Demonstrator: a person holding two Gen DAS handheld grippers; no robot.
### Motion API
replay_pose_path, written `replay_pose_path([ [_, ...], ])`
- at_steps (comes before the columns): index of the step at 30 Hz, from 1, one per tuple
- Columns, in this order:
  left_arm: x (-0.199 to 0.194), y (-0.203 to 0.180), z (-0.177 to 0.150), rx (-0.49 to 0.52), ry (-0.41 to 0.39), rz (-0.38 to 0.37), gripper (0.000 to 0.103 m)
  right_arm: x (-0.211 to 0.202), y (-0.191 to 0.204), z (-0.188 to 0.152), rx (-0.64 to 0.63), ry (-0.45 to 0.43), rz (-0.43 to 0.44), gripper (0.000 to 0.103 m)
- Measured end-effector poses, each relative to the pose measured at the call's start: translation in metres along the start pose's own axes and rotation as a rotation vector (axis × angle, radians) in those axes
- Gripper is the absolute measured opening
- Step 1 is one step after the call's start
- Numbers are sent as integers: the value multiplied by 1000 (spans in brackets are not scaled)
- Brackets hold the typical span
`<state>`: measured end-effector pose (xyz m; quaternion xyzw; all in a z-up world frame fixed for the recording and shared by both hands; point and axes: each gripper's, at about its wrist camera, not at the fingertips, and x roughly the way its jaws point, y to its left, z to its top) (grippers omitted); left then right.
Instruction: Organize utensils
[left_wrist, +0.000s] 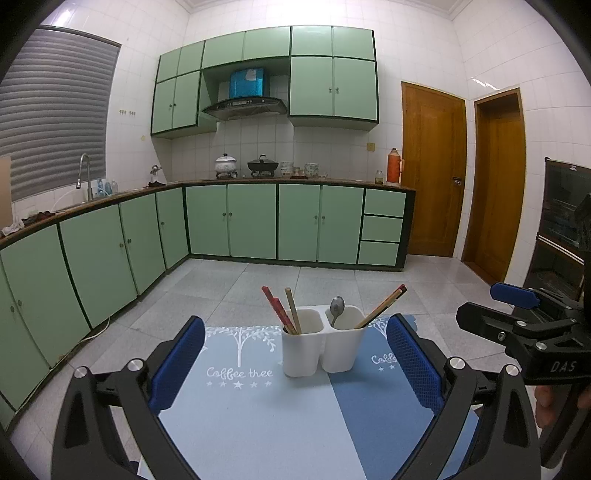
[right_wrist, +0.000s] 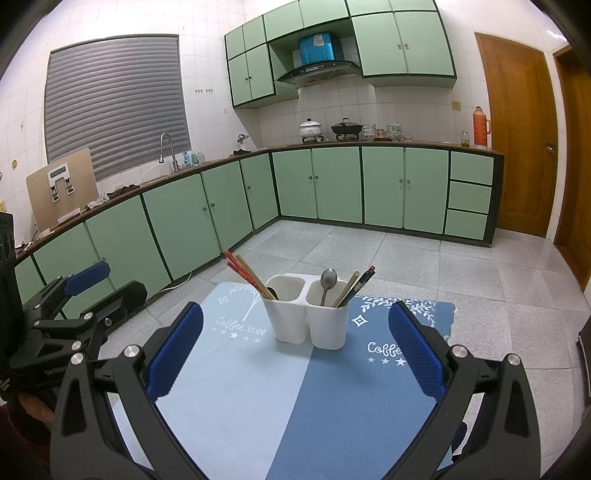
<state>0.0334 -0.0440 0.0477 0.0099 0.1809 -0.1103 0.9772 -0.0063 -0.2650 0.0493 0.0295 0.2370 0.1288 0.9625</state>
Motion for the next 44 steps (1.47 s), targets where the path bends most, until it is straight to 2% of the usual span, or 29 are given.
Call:
replay_pose_path([
  [44,5,2,-8,-11,17,1,97,5,-16,-11,-12,16,-14,97],
])
